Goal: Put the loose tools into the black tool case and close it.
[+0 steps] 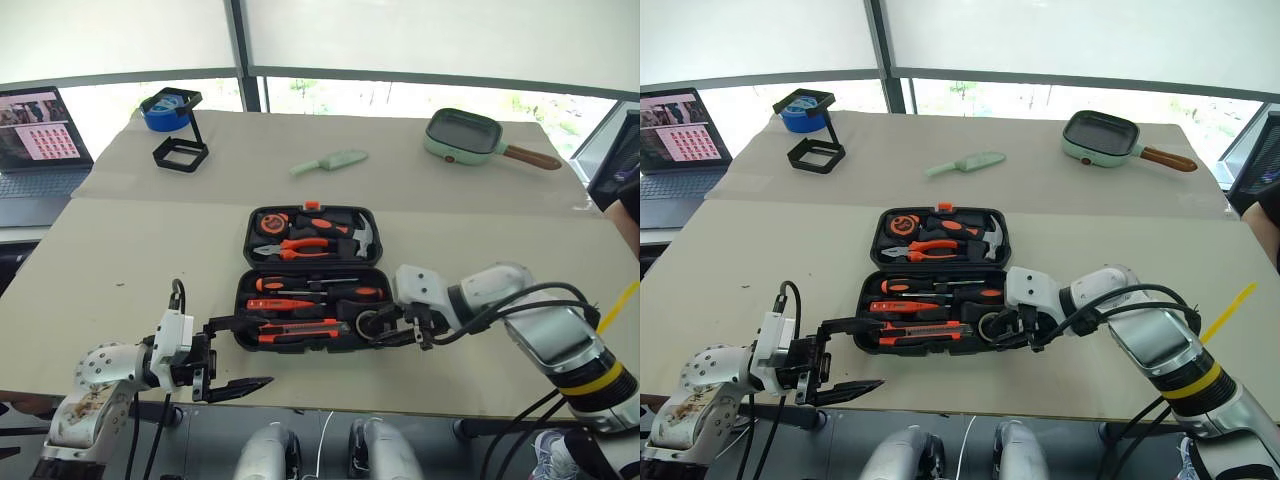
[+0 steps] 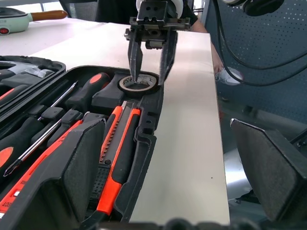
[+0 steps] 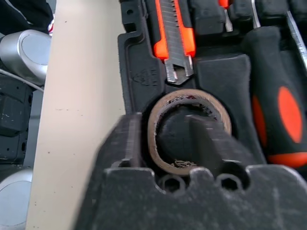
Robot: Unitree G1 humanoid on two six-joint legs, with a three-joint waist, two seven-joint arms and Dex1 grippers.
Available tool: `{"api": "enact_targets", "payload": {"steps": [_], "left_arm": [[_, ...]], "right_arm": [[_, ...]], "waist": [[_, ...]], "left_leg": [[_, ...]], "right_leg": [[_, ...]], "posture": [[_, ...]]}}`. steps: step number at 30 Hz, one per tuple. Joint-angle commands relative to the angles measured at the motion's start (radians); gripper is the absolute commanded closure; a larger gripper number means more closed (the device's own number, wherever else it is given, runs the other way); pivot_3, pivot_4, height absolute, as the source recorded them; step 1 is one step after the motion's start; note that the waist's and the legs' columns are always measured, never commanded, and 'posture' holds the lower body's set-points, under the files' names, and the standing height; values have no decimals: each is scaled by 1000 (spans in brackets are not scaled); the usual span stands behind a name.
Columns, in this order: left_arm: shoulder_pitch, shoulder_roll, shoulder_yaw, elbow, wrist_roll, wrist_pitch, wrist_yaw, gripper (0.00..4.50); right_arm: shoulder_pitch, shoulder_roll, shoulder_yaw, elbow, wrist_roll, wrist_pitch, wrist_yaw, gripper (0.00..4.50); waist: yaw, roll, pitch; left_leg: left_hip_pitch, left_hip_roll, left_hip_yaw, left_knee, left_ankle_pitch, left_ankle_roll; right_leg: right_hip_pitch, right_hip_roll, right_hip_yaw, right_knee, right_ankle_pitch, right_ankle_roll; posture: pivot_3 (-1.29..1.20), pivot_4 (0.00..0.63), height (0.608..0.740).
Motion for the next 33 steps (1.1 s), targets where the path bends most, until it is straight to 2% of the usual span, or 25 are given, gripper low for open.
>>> {"api": "enact_targets", "payload": {"steps": [1, 3, 4, 5, 6, 8, 9, 10, 12, 14, 15, 17, 19, 20, 21, 24, 25, 26, 29, 33], "left_arm": [[7, 10, 35, -22, -13, -15, 7, 0], [20, 8, 74, -23, -24, -9, 38, 0], [26, 6, 91, -25, -32, -3, 52, 0], [30, 3, 118, -23, -39, 3, 76, 0], [40, 27, 159, -20, -48, 84, 143, 0], [42, 87, 232, -16, -4, 378, 412, 0], [19, 102, 242, 2, 39, 458, 513, 0], [-12, 87, 261, 19, 24, 478, 564, 0], [-54, 83, 275, 26, -7, 531, 600, 0], [-93, 89, 267, 35, 1, 572, 620, 541], [-104, 90, 266, 39, 7, 582, 625, 629], [-151, 84, 237, 61, 28, 593, 644, 1404], [-215, 63, 196, 97, 53, 591, 664, 2114], [-247, 53, 172, 117, 69, 598, 677, 2613], [-282, 40, 146, 146, 93, 590, 691, 2804], [-342, 24, 93, 201, 138, 582, 697, 3912], [-356, 21, 84, 217, 146, 579, 698, 4117], [-367, 19, 71, 227, 146, 579, 680, 4500], [-399, 16, 37, 245, 122, 636, 632, 4500], [-456, -3, -16, 283, 152, 605, 590, 4500]], "right_arm": [[14, -13, -39, -37, 33, -9, 19, 842], [15, -4, -132, -66, 148, 19, 49, 233], [15, -7, -163, -80, 193, 37, 65, 50], [10, -10, -205, -79, 242, 65, 68, 50], [5, -5, -270, -52, 296, 75, 68, 50], [11, 1, -383, 16, 364, 91, 50, 50], [24, 4, -413, 51, 363, 62, 47, 50], [35, 10, -434, 83, 365, 51, 39, 50], [50, 42, -465, 150, 340, -3, 0, 50], [41, 56, -443, 234, 237, -45, -102, 0], [37, 59, -433, 255, 209, -56, -127, 0], [13, 83, -407, 351, 166, -118, -133, 513], [-16, 105, -353, 478, 73, -250, -136, 1051], [-32, 118, -325, 537, 19, -325, -152, 1518], [-51, 140, -304, 587, -14, -375, -161, 1711], [-93, 203, -279, 653, -54, -444, -190, 2752], [-102, 219, -272, 668, -65, -469, -191, 3011], [-115, 237, -266, 693, -82, -501, -203, 3564], [-149, 278, -253, 757, -114, -564, -222, 4489], [-156, 301, -223, 771, -133, -555, -192, 4489]], "waist": [[0, 0, 0], [0, 0, 0], [-1, 0, 0], [-2, -1, 0], [-1, -1, 1], [-1, -3, 2], [0, -4, 2], [0, -4, 2], [4, -4, 2], [5, -6, 2], [5, -6, 3], [3, -6, 3], [-1, -6, 3], [-1, -6, 3], [-2, -6, 3], [-10, -7, 3], [-16, -7, 3], [-19, -7, 3], [-25, -7, 3], [-25, -7, 3]], "left_leg": [[-1, 0, 0, 0, 0, 0], [-1, 0, 1, 0, 0, 0], [-2, 0, 1, 0, 0, 0], [-3, 0, 1, 0, 0, 0], [-3, 0, 0, 0, 0, 0], [-3, 0, 0, 0, 0, 0], [-3, 0, -1, 0, -2, 4], [-3, 1, -3, 0, -2, 4], [-2, 1, -3, 0, -2, 4], [-2, 0, -3, 0, -1, 4], [-1, 0, -2, 0, -1, 4], [-2, -1, 1, 0, 3, -4], [-2, -1, 3, 0, 4, -4], [-2, -1, 4, 0, 4, -4], [-2, -1, 4, 0, 4, -4], [-2, -1, 5, 0, 5, -6], [-2, -1, 5, 0, 5, -7], [-2, -1, 5, -1, 6, -8], [-2, 0, 5, -1, 6, -8], [-1, 0, 6, -1, 7, -8]], "right_leg": [[-1, 0, 0, 0, 0, 0], [-1, 0, 0, 0, 1, -1], [-2, 0, 0, 0, 1, -1], [-3, 0, 0, 0, 1, -1], [-4, 0, 0, 1, 2, -2], [-4, 0, 0, 1, 2, -2], [-3, 0, 1, 1, 1, -1], [-3, 1, 1, 1, 1, -1], [-2, 3, 1, 1, 1, -1], [-1, 4, 1, 2, 1, -1], [-1, 3, 1, 2, 1, -1], [-3, 3, 1, 3, 2, -1], [-4, 4, 1, 4, 2, -1], [-4, 4, 1, 4, 4, -5], [-4, 4, 1, 4, 5, -7], [-5, 6, 1, 4, 6, -7], [-5, 7, 1, 5, 6, -7], [-6, 7, 2, 5, 6, -7], [-6, 7, 1, 6, 6, -8], [-6, 7, 1, 6, 6, -8]], "posture": [[0, 150, 740], [0, 150, 740], [0, 150, 740], [0, 150, 740], [0, 150, 740], [0, 150, 740], [0, 150, 740], [0, 150, 740], [0, 150, 740], [0, 150, 740], [0, 150, 740], [0, 150, 740], [0, 150, 740], [0, 150, 740], [0, 150, 740], [0, 150, 740], [0, 150, 740], [0, 150, 740], [0, 150, 740], [0, 150, 740]]}}
